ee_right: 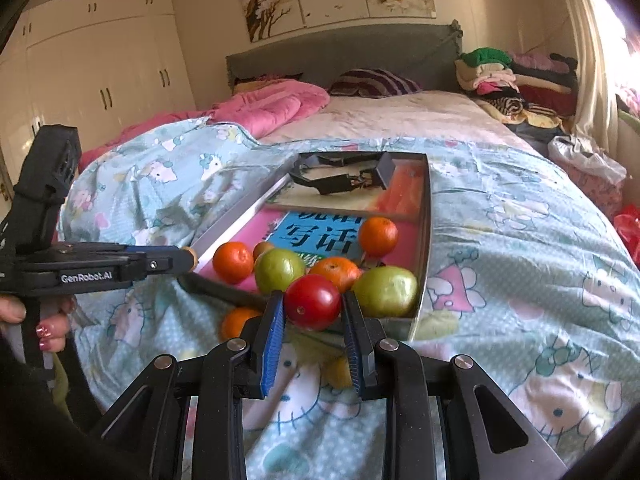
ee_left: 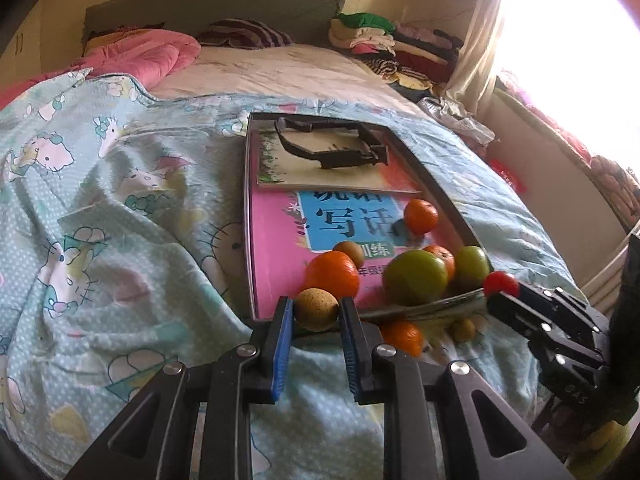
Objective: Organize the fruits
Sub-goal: 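Grasp a small brown fruit with the left tool while the right tool grasps a red tomato, then carry the brown fruit and tomato into the tray and open both tools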
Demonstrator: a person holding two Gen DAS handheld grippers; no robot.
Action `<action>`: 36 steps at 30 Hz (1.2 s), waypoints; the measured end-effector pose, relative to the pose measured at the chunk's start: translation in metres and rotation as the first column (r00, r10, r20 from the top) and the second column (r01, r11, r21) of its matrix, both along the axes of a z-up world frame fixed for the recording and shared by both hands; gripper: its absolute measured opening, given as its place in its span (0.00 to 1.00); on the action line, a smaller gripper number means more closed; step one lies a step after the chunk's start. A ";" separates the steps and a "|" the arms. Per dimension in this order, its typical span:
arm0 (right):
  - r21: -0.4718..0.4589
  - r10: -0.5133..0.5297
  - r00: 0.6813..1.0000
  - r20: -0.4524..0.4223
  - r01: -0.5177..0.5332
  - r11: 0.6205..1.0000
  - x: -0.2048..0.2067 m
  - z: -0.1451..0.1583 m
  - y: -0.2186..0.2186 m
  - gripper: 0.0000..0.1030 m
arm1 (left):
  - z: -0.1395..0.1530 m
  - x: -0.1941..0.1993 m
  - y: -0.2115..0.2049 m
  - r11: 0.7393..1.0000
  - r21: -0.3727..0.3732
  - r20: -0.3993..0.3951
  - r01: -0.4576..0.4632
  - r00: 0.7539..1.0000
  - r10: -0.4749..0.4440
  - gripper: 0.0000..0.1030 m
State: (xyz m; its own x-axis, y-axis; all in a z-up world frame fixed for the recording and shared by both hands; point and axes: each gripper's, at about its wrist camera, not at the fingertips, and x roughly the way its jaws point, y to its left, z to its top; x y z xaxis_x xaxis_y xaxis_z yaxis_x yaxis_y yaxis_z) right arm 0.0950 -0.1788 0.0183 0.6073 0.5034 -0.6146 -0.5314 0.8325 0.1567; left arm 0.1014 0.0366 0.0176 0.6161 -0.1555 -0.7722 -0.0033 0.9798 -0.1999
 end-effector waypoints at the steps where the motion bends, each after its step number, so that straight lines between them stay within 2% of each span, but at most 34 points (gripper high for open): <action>1: -0.003 -0.005 1.000 0.002 0.005 1.000 0.002 0.000 0.000 0.28 | -0.001 0.002 0.000 1.000 0.000 0.002 -0.001 1.000 0.001 0.23; 7: -0.018 -0.016 1.000 0.008 0.016 1.000 0.010 -0.001 -0.001 0.28 | -0.007 0.014 -0.006 0.999 0.045 -0.032 0.015 0.999 -0.013 0.23; 12: -0.040 0.005 1.000 0.009 -0.005 0.999 0.014 -0.004 0.007 0.28 | -0.013 0.021 -0.011 0.998 0.053 -0.044 0.025 0.999 -0.023 0.23; 20: -0.095 0.042 0.999 0.009 -0.041 0.995 0.015 -0.014 0.026 0.28 | -0.017 0.028 -0.014 0.998 0.053 -0.053 0.035 0.998 -0.033 0.23; 36: -0.101 0.096 0.995 0.009 -0.095 0.990 0.021 -0.020 0.047 0.29 | -0.022 0.034 -0.012 0.999 0.041 -0.058 0.034 0.998 -0.032 0.22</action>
State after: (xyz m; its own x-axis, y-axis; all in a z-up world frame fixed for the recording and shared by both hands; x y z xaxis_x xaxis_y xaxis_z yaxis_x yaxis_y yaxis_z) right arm 0.1162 -0.1318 -0.0018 0.5681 0.4958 -0.6568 -0.6107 0.7890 0.0674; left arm 0.1355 0.0245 -0.0044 0.5655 -0.1418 -0.8125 0.0190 0.9871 -0.1591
